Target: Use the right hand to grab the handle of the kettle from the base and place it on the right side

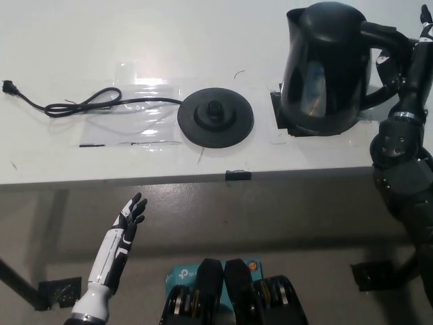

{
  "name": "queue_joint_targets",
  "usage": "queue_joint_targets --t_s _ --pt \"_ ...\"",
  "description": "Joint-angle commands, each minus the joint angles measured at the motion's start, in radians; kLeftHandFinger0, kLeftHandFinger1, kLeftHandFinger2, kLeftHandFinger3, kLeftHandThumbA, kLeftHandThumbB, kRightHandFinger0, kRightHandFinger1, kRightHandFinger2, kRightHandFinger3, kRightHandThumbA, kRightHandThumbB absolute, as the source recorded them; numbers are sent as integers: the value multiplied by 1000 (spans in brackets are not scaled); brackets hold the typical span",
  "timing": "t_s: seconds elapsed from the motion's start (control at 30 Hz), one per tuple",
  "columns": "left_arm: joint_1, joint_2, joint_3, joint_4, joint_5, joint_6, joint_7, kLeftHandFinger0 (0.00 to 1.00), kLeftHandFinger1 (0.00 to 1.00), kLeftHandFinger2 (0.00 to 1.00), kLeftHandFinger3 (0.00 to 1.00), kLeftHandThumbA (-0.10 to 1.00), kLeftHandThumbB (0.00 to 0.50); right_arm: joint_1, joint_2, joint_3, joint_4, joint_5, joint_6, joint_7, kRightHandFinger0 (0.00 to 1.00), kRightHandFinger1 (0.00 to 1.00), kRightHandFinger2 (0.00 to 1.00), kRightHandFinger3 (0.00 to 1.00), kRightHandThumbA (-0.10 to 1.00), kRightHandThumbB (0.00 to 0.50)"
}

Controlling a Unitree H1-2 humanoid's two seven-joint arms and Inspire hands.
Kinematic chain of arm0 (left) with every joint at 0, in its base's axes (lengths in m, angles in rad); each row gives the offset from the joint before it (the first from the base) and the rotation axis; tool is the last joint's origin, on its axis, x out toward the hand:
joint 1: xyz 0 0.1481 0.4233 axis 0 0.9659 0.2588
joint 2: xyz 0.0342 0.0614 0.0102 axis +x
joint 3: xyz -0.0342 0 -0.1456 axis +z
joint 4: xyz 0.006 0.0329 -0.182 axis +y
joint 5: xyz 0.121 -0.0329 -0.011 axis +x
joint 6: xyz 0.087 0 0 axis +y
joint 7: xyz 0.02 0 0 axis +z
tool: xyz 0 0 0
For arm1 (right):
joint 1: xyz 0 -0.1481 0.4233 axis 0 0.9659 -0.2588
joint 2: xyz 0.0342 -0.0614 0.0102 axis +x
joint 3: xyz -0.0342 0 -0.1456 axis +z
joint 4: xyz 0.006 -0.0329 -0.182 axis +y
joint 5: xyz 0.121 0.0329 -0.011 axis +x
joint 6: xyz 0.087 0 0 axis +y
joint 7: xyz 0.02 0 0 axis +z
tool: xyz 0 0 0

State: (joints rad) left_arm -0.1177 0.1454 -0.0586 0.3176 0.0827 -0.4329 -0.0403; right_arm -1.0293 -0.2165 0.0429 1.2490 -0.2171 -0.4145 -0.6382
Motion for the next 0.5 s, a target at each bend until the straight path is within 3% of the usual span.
queue_joint_targets --t_s 0.0,0.13,0.3,0.47 --pt "1 12 8 -25 -15 -37 -10 1000 1000 1000 1000 1000 500 4 -38 23 -72 8 49 170 1000 1000 1000 1000 448 364" --pt "1 13 12 -23 -17 -36 -10 1000 1000 1000 1000 1000 500 49 -53 30 -146 9 78 230 1000 1000 1000 1000 544 419" --pt "-1 14 12 -22 -9 -37 -4 1000 1000 1000 1000 1000 500 109 -69 17 -255 35 96 308 1000 1000 1000 1000 618 428" --pt "3 12 16 -21 -16 -37 -6 1000 1000 1000 1000 1000 500 170 -79 -3 -357 88 105 407 1000 1000 1000 1000 810 486"
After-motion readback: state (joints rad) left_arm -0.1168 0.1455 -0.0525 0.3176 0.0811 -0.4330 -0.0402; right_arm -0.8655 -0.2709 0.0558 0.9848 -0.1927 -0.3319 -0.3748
